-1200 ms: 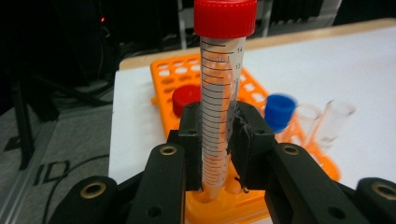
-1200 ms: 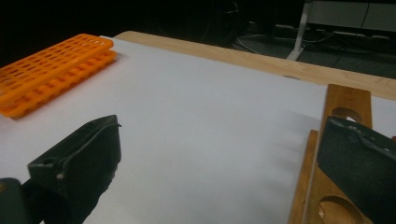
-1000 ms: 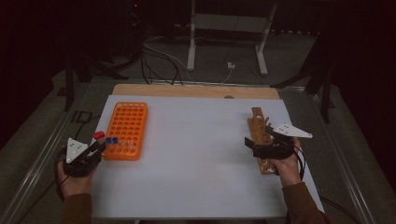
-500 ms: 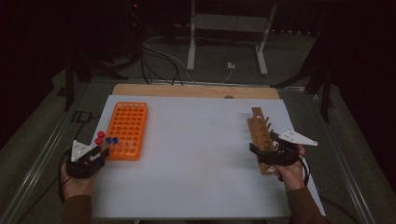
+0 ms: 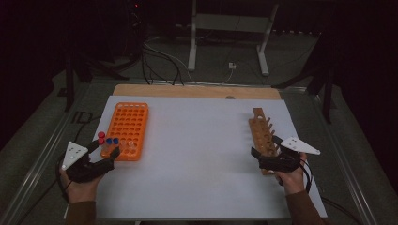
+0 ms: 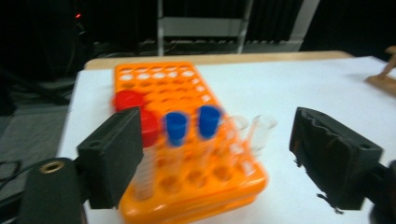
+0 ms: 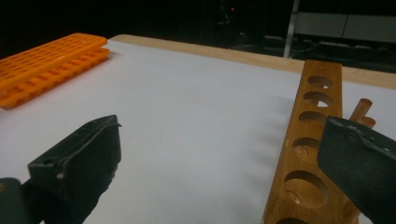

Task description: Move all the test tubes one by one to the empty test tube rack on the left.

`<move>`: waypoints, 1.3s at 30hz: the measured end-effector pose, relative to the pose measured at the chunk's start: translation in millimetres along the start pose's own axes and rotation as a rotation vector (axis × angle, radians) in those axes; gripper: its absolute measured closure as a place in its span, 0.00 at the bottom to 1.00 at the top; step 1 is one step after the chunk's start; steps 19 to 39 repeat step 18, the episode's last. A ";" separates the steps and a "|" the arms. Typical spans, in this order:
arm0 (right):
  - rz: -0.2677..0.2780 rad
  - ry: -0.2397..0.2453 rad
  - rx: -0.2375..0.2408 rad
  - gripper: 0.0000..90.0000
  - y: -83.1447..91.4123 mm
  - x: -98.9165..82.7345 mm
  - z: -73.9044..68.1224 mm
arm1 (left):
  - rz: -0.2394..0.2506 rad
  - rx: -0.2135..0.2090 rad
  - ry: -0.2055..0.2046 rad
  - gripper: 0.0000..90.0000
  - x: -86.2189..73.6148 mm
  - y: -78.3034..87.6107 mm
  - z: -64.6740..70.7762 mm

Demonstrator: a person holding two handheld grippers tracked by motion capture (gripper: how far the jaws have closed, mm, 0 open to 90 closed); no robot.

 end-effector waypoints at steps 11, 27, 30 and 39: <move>0.025 0.015 0.008 0.00 5.0 -3.2 -1.3 | 0.007 -0.040 -0.031 0.01 -4.2 -5.2 26.0; 0.020 0.014 0.010 0.00 3.7 -7.3 -2.6 | 0.018 -0.035 -0.027 0.01 -2.9 -3.9 25.0; 0.020 0.014 0.010 0.00 3.7 -7.3 -2.6 | 0.018 -0.035 -0.027 0.01 -2.9 -3.9 25.0; 0.020 0.014 0.010 0.00 3.7 -7.3 -2.6 | 0.018 -0.035 -0.027 0.01 -2.9 -3.9 25.0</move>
Point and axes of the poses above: each handheld gripper's, and its own axes: y roughly backward along the jaws, x roughly out of its top, z roughly to its right, the point moved 8 cm from there along -y, roughly forward along the jaws, and after that the axes turned 6 degrees about z, right-handed, at the moved point
